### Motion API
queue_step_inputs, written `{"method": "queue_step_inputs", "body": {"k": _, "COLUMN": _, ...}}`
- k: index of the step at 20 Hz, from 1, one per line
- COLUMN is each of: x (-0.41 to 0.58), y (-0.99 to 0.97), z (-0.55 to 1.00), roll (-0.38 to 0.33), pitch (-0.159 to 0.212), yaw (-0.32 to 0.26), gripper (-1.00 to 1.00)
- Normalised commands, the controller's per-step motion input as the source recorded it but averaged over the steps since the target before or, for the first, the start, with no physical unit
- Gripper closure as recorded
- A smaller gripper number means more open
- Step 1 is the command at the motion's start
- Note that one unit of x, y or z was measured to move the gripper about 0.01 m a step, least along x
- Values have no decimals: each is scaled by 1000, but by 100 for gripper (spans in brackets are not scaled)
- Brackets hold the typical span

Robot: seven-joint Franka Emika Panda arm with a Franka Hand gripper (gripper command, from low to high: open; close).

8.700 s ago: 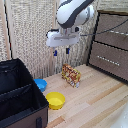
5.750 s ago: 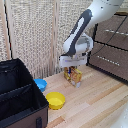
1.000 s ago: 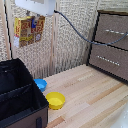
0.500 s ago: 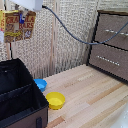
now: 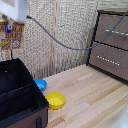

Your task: Kindly direct your grabber toward the cereal bar. Delicately grip the cereal bar using your grabber. Transport the clutched cereal bar to the rear part of the organizer. Set the cereal bar down and place it in the rear section of the organizer.

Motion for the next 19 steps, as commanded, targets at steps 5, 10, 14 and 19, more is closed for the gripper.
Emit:
{"method": "queue_step_inputs", "body": {"k": 5, "x": 139, "y": 206, "z": -527, "roll": -19, "pitch": 122, "yaw": -101, "gripper": 100}}
{"method": "queue_step_inputs", "body": {"k": 10, "x": 42, "y": 75, "z": -351, "roll": -24, "pitch": 70, "yaw": -61, "gripper": 100}}
{"method": "queue_step_inputs", "body": {"k": 14, "x": 17, "y": 31, "z": -64, "roll": 0, "pitch": 0, "yaw": -21, "gripper": -100}}
{"method": "queue_step_inputs", "body": {"k": 19, "x": 123, "y": -51, "z": -1, "roll": 0, "pitch": 31, "yaw": 0, "gripper": -100}}
